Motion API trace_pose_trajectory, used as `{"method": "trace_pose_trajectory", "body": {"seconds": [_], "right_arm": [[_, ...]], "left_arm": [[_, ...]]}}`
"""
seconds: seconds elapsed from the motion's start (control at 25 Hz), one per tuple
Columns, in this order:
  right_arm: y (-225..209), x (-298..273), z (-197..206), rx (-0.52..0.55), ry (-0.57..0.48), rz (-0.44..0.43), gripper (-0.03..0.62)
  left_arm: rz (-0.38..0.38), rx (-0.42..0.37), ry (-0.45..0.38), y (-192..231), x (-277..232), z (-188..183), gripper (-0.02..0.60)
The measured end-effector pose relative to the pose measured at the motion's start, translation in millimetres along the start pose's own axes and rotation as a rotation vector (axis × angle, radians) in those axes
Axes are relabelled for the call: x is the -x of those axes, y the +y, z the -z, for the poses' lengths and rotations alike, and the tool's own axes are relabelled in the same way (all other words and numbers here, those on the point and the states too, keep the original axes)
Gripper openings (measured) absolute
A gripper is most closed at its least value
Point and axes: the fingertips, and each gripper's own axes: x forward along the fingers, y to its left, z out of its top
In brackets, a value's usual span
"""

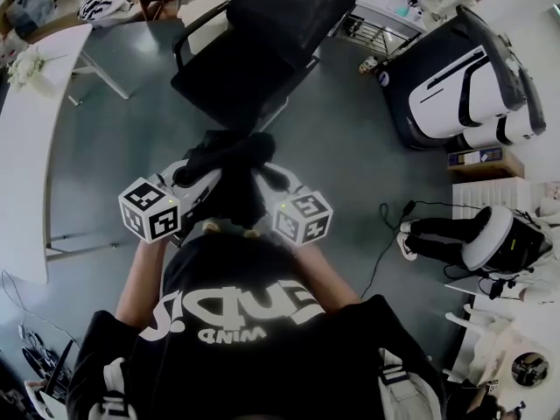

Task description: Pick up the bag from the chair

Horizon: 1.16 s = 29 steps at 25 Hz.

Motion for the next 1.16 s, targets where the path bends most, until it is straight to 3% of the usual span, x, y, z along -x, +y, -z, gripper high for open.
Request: {"method": "trace_pose_trajectory", "body": {"seconds": [1.16], "right_arm": [[-12.4,13.3,3.4,-0.033,-0.016,0.028,0.026]], "left_arm": [[0.0,0.034,0.007,-12.3,-13.6,6.8,0.063]]}}
